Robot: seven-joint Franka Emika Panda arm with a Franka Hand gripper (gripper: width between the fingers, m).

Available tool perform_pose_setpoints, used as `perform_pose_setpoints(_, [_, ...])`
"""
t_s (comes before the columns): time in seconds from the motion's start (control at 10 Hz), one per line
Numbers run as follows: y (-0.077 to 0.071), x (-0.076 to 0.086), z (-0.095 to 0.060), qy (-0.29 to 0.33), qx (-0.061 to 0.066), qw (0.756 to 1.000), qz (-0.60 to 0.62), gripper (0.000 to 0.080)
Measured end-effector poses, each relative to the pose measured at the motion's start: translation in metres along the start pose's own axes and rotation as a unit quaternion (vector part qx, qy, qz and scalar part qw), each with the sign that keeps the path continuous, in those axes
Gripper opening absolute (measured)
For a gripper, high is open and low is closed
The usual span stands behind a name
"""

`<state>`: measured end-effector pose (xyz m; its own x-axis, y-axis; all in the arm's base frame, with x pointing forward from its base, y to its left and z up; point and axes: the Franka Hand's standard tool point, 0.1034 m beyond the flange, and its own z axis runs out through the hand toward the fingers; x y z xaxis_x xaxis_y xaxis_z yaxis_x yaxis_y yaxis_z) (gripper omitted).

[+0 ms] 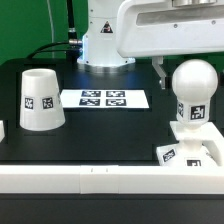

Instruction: Assemble lamp

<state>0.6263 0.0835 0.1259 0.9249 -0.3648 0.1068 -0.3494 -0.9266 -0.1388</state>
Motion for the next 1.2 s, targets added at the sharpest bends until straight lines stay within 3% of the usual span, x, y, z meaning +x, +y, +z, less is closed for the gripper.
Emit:
perform_pose_setpoints(0.5, [0.0012,0.0004,0.0012,-0.011,0.017,0.979,0.204,0.0579])
perform_pose_setpoints(0.8, [-0.0009,-0.0014,0.0021,-0.022,0.024,0.948,0.315,0.0579])
perform_pose_setpoints(1.1, [-0.0027,-0.0025,0.0023,-0.027,0.026,0.929,0.368,0.0580])
perform_pose_setpoints(1.2, [-0.0023,-0.0022,0.0021,-0.026,0.027,0.939,0.341,0.0580])
